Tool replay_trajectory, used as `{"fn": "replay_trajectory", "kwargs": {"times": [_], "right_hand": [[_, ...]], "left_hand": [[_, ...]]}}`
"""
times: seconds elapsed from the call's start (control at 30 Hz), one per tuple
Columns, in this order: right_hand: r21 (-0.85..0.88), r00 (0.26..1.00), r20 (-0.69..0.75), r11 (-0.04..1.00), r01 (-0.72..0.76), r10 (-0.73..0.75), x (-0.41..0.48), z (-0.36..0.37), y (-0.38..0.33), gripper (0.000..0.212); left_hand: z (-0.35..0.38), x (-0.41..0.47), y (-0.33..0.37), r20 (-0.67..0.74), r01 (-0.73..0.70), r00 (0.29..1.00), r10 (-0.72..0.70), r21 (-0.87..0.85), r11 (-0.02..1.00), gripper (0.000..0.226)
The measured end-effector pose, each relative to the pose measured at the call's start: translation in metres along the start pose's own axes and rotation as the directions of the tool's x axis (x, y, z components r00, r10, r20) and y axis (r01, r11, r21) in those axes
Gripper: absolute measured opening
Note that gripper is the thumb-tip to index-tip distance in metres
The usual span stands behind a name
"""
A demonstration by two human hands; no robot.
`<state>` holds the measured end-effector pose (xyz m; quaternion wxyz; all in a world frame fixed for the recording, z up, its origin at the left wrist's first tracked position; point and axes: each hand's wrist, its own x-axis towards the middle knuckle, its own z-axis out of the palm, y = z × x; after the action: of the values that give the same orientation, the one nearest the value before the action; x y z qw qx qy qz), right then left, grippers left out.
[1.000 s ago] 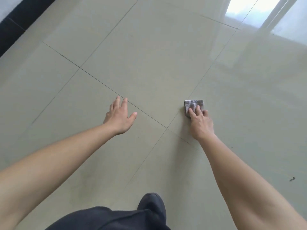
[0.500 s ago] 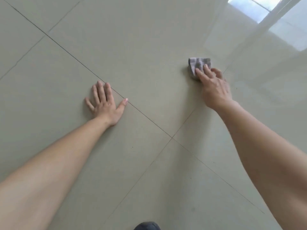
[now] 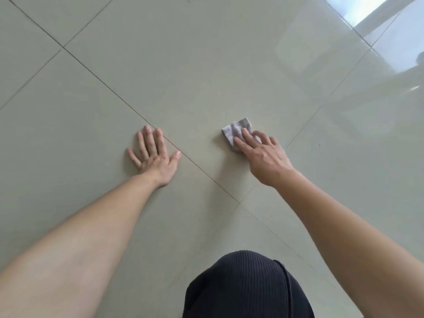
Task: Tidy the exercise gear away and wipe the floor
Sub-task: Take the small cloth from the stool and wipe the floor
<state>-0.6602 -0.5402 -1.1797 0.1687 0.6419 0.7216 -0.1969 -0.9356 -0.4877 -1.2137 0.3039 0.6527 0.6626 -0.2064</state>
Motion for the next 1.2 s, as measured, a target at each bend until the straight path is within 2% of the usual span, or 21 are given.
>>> {"fn": "replay_trajectory", "kwargs": {"times": [0.1, 0.2, 0.33, 0.4, 0.57, 0.67, 0.73, 0.87, 1.03, 1.1, 1.2], "right_hand": [[0.031, 0.968, 0.042, 0.968, -0.249, 0.248, 0.004, -0.019, 0.055, 0.077], [0.116, 0.964, 0.022, 0.957, -0.267, 0.266, 0.017, -0.02, 0.073, 0.079], [0.272, 0.905, -0.09, 0.884, -0.38, 0.416, 0.03, 0.003, 0.038, 0.074], [0.332, 0.88, -0.156, 0.863, -0.382, 0.449, 0.042, 0.011, 0.016, 0.074], [0.349, 0.941, -0.22, 0.921, -0.171, 0.259, 0.074, 0.004, -0.033, 0.074], [0.314, 0.974, -0.225, 0.948, 0.048, 0.025, 0.086, -0.002, -0.073, 0.067], [0.287, 0.967, -0.219, 0.938, 0.195, -0.134, 0.09, -0.001, -0.1, 0.061], [0.215, 0.96, -0.181, 0.944, 0.249, -0.212, 0.099, 0.0, -0.125, 0.07], [0.06, 0.875, -0.241, 0.894, 0.444, -0.419, 0.114, -0.003, -0.1, 0.056], [0.049, 0.87, -0.29, 0.902, 0.43, -0.399, 0.117, -0.002, -0.072, 0.053], [0.098, 0.924, -0.345, 0.973, 0.208, -0.163, 0.116, -0.005, -0.014, 0.053]], "left_hand": [[-0.003, 0.002, 0.0, 0.021, 0.002, 1.0, -0.002, -0.003, 1.0, 0.08], [-0.004, 0.002, 0.001, 0.031, 0.013, 0.999, -0.013, -0.005, 1.0, 0.08], [0.0, 0.002, -0.001, 0.04, 0.02, 0.999, -0.019, -0.007, 1.0, 0.081], [0.001, 0.004, -0.003, 0.044, 0.016, 0.999, -0.015, -0.011, 1.0, 0.081], [0.003, 0.009, -0.005, 0.017, 0.014, 1.0, -0.013, -0.037, 0.999, 0.079], [0.009, 0.01, -0.005, -0.031, 0.03, 0.999, -0.031, -0.033, 0.999, 0.079], [0.011, 0.01, -0.005, -0.068, 0.036, 0.997, -0.039, -0.036, 0.999, 0.078], [0.017, 0.006, -0.005, -0.156, 0.043, 0.987, -0.049, -0.044, 0.998, 0.074], [0.023, 0.008, -0.01, -0.267, 0.008, 0.963, -0.029, -0.079, 0.997, 0.076], [0.027, 0.01, -0.01, -0.318, -0.002, 0.948, -0.022, -0.076, 0.997, 0.077], [0.03, 0.01, -0.005, -0.381, 0.022, 0.924, -0.045, -0.063, 0.998, 0.075]]}}
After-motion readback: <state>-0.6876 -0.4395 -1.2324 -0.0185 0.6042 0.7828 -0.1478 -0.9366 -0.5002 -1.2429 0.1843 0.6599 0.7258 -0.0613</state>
